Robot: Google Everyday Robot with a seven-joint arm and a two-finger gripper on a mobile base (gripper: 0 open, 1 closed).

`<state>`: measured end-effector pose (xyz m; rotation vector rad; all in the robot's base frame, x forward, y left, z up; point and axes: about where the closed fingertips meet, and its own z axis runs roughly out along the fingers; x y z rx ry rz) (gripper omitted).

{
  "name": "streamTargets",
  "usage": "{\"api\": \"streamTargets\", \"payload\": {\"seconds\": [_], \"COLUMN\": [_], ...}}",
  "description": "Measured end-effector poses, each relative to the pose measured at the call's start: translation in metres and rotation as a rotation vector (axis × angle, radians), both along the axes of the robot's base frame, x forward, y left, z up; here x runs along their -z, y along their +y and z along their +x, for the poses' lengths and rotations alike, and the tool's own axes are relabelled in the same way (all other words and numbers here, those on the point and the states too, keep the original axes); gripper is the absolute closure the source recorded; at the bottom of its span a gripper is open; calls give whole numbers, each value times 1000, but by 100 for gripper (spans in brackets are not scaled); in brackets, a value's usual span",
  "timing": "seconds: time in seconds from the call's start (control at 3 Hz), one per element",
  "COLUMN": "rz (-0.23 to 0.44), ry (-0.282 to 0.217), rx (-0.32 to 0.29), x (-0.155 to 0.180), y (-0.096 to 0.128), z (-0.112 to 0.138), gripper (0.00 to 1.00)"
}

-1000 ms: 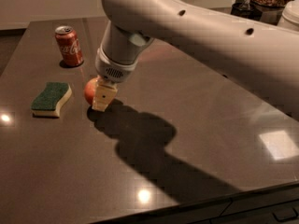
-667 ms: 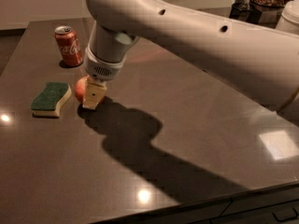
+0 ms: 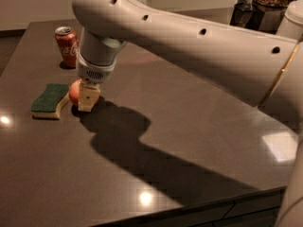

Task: Move apple near sponge

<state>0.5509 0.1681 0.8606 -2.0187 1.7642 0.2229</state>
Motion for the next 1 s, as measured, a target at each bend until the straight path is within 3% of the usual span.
{"api": "streamTargets", "payload": {"seconds": [0.67, 1.0], "rz": [-7, -8], "ry": [-4, -5], "rx": [-10, -11], "x": [3, 2], "y": [3, 3], "z": [0, -1], "gripper": [6, 0]}}
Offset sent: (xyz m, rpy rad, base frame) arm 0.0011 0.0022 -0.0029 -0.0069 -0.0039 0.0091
